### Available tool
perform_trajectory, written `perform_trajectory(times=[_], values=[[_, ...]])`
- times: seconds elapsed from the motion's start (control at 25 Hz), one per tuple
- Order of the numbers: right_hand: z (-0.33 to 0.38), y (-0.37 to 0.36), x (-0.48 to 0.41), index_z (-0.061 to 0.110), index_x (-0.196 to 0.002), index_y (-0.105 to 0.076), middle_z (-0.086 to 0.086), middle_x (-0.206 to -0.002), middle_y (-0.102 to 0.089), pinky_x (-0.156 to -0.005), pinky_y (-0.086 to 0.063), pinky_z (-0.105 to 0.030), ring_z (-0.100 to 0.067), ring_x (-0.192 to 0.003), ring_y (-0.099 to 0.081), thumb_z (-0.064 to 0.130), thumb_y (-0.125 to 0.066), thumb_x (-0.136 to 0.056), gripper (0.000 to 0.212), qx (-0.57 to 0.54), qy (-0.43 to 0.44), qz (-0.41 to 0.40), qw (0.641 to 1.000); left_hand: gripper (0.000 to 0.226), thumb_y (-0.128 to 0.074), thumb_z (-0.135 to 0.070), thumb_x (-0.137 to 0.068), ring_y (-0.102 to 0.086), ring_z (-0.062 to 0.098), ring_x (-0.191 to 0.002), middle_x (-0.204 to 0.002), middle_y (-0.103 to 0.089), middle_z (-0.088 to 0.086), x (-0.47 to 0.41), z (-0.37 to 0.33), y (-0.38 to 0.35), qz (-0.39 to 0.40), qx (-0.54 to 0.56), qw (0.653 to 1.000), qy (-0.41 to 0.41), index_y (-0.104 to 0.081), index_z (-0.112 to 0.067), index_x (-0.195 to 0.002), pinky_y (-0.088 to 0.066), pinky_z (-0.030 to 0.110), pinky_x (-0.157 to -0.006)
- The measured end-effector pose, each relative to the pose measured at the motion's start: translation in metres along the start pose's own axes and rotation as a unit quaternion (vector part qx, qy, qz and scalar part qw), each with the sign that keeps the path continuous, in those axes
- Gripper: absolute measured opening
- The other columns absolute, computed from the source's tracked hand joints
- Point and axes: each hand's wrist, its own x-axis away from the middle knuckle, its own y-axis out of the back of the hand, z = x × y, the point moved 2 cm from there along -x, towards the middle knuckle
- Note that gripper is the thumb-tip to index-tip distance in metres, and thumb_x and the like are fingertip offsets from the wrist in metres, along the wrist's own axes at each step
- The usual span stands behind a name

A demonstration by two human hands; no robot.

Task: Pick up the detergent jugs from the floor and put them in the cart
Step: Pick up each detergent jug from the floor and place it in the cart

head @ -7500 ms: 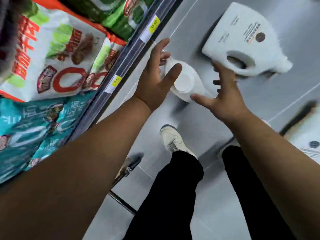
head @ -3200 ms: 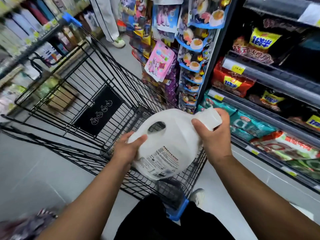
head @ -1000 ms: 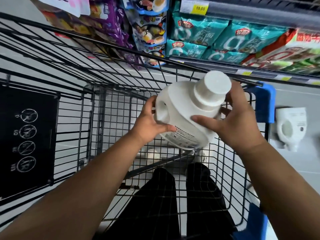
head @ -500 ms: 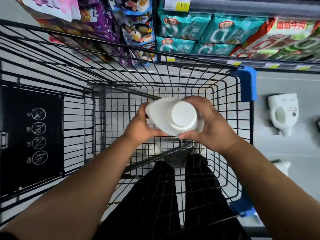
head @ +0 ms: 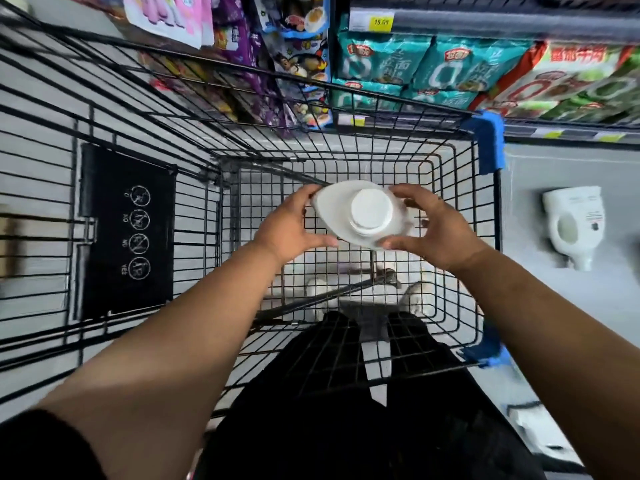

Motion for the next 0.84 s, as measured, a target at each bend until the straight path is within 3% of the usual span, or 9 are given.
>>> perform_trajectory(times=[0.12, 0.28, 0.4, 0.56, 0.84], values=[[0.016, 0.005, 0.013, 0.041, -0.131, -0.046, 0.014, -0.137, -0.049, -0.106, -0.039, -0.038, -0.016, -0.127, -0.044, 0.032, -0.089, -0.062, 0.082, -0.004, 0.009, -0.009, 1.0, 0.113, -0.088, -0.052, -0.054, -0.046, 0.021, -0.134, -0.153, -0.043, -0.001, 0.028, -0.017, 0.014, -0.006, -0.004, 1.0, -0.018, -0.03, -0.032, -0.149, -0.033, 0.029, -0.108], [0.035, 0.025, 0.043, 0.033, -0.134, -0.048, 0.012, -0.133, -0.05, -0.091, -0.039, -0.014, -0.011, -0.118, -0.05, 0.025, -0.091, -0.062, 0.084, -0.023, 0.021, -0.032, 0.999, 0.114, -0.088, -0.053, -0.054, -0.046, 0.016, -0.133, -0.153, -0.043, -0.004, 0.069, -0.057, 0.029, -0.031, -0.022, 0.998, -0.048, -0.029, -0.035, -0.149, -0.033, 0.031, -0.109], [0.032, 0.058, 0.081, 0.037, -0.135, -0.048, 0.011, -0.138, -0.048, -0.097, -0.039, -0.026, -0.012, -0.122, -0.049, 0.027, -0.09, -0.063, 0.085, -0.046, 0.024, -0.077, 0.996, 0.113, -0.086, -0.058, -0.051, -0.045, 0.016, -0.134, -0.15, -0.045, -0.005, 0.099, -0.101, 0.027, -0.05, -0.068, 0.992, -0.089, -0.03, -0.038, -0.148, -0.035, 0.036, -0.113], [0.023, 0.1, 0.141, 0.036, -0.137, -0.047, 0.011, -0.136, -0.048, -0.097, -0.035, -0.024, -0.011, -0.12, -0.047, 0.029, -0.089, -0.064, 0.084, -0.067, 0.031, -0.127, 0.989, 0.115, -0.073, -0.082, -0.041, -0.049, 0.018, -0.13, -0.146, -0.049, -0.007, 0.126, -0.156, 0.008, -0.062, -0.084, 0.985, -0.136, -0.033, -0.045, -0.142, -0.043, 0.044, -0.109], [-0.067, 0.186, 0.32, 0.035, -0.137, -0.043, 0.005, -0.134, -0.049, -0.093, -0.041, -0.026, -0.012, -0.113, -0.051, 0.035, -0.084, -0.07, 0.079, -0.096, -0.045, -0.306, 0.946, 0.12, -0.069, -0.077, -0.048, -0.042, 0.017, -0.137, -0.153, -0.04, -0.002, 0.158, -0.33, -0.128, 0.061, -0.151, 0.94, -0.3, -0.026, -0.034, -0.151, -0.035, 0.038, -0.115]])
